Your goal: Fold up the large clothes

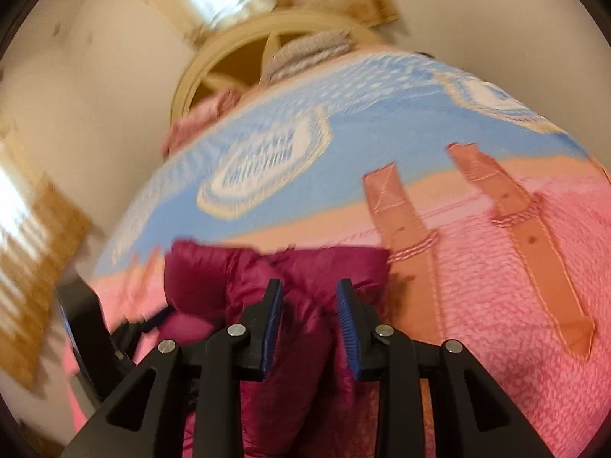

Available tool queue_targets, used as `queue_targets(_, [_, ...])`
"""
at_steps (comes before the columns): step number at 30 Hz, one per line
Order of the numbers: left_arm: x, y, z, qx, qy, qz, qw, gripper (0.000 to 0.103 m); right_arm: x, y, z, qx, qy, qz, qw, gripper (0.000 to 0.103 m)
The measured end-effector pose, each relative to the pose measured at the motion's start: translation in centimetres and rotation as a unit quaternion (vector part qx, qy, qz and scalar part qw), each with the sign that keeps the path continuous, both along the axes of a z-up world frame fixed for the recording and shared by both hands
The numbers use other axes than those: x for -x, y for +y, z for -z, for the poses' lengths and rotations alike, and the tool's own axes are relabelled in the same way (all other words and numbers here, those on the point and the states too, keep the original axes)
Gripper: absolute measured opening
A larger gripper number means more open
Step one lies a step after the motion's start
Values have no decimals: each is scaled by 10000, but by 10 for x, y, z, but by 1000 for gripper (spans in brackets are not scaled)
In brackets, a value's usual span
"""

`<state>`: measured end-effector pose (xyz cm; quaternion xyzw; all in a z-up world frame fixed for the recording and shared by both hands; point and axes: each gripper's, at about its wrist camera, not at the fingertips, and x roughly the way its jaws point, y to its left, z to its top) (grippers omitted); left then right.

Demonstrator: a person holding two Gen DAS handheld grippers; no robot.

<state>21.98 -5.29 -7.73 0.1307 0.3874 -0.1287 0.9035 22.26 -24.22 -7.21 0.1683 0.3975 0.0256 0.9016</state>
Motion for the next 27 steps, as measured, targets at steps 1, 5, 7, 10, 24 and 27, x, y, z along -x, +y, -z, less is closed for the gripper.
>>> queue_targets(1, [0, 0, 0, 6, 0, -4, 10000, 89, -4, 2, 6, 93, 104, 50, 9999, 30])
queue_targets(5, [-3, 1, 2, 16, 34, -69, 10000, 90, -19, 3, 31, 33, 224, 215, 9995, 30])
queue_targets(7, [-5, 0, 3, 0, 51, -141, 9999, 92, -21, 4, 37, 52, 192, 224, 9996, 29])
queue_targets(10, [-11, 0, 6, 69, 131, -193, 9997, 92, -28, 0, 53, -162, 177, 226, 9995, 29])
queue_targets(24, [-19, 0, 11, 277, 303, -258, 9988, 97, 13, -10, 18, -371, -216, 162, 9989, 29])
queue_targets(27, [-18, -3, 11, 246, 291, -268, 9989, 97, 61, 0, -12, -133, -592, 53, 9981, 29])
